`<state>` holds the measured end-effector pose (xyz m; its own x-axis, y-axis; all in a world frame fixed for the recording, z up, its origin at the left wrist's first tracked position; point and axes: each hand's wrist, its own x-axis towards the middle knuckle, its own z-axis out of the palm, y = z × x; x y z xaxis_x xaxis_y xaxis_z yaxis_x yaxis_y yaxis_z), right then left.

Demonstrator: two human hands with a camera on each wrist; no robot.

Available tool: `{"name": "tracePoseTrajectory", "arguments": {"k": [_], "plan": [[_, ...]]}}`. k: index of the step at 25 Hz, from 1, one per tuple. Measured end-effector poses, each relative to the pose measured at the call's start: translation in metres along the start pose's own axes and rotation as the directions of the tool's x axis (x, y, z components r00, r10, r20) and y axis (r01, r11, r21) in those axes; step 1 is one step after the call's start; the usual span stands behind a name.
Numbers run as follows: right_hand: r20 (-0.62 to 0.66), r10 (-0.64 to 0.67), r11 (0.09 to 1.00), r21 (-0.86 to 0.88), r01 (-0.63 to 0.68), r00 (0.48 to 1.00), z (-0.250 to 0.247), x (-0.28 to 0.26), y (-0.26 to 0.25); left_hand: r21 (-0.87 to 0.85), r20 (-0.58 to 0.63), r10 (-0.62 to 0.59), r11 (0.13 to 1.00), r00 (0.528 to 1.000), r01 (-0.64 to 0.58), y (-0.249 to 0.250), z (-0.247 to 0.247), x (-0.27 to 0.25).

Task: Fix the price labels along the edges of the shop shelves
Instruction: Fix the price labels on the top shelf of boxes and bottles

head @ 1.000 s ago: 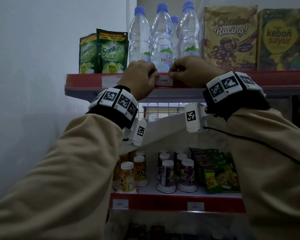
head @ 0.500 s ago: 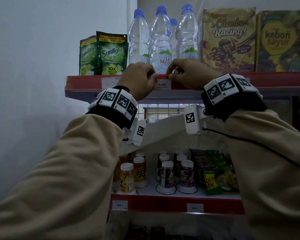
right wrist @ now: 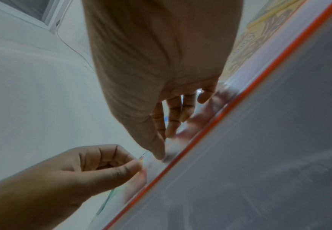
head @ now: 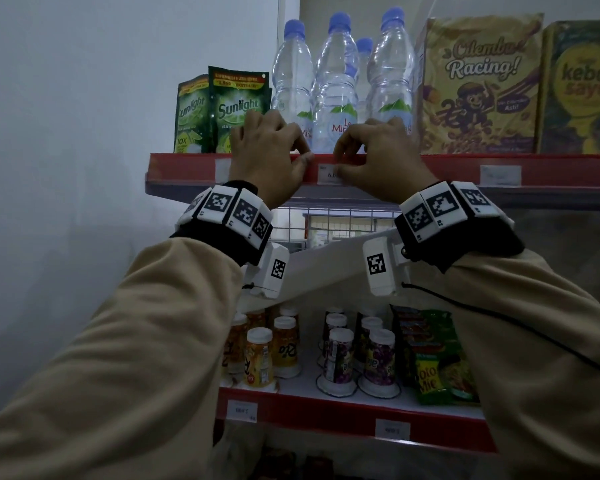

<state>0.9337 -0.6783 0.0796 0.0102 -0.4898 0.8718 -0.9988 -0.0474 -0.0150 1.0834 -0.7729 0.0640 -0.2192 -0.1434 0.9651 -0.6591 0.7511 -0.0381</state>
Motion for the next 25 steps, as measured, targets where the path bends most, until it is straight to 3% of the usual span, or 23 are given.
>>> {"name": "tracePoseTrajectory", "arguments": {"k": [9,14,18,21,25], "plan": [[-0.044,-0.024,0.999,-0.033,0.023,0.999,0.034,0.009,-0.045,-0.021,0.019,0.003,1.000,1.000,-0.003,-0.062,-0.020,-0.023],[-0.086,0.020,0.996,-0.090,-0.028,0.996,0.057,0.016,-0.079,-0.089,-0.011,0.108,0.990,0.994,-0.109,-0.101,-0.039,-0.036],[-0.093,0.060,0.987,-0.142,-0.073,0.994,0.064,0.019,-0.091,0.016,0.047,0.012,1.000,0.999,-0.013,-0.123,-0.042,-0.037],[-0.068,0.090,0.982,-0.161,-0.100,0.994,0.067,0.022,-0.096,-0.043,0.085,0.037,0.999,0.996,-0.034,-0.134,-0.041,-0.038],[-0.056,0.095,0.982,-0.156,-0.102,0.994,0.069,0.025,-0.101,-0.122,0.030,0.071,0.990,0.997,-0.067,-0.139,-0.040,-0.037]]}}
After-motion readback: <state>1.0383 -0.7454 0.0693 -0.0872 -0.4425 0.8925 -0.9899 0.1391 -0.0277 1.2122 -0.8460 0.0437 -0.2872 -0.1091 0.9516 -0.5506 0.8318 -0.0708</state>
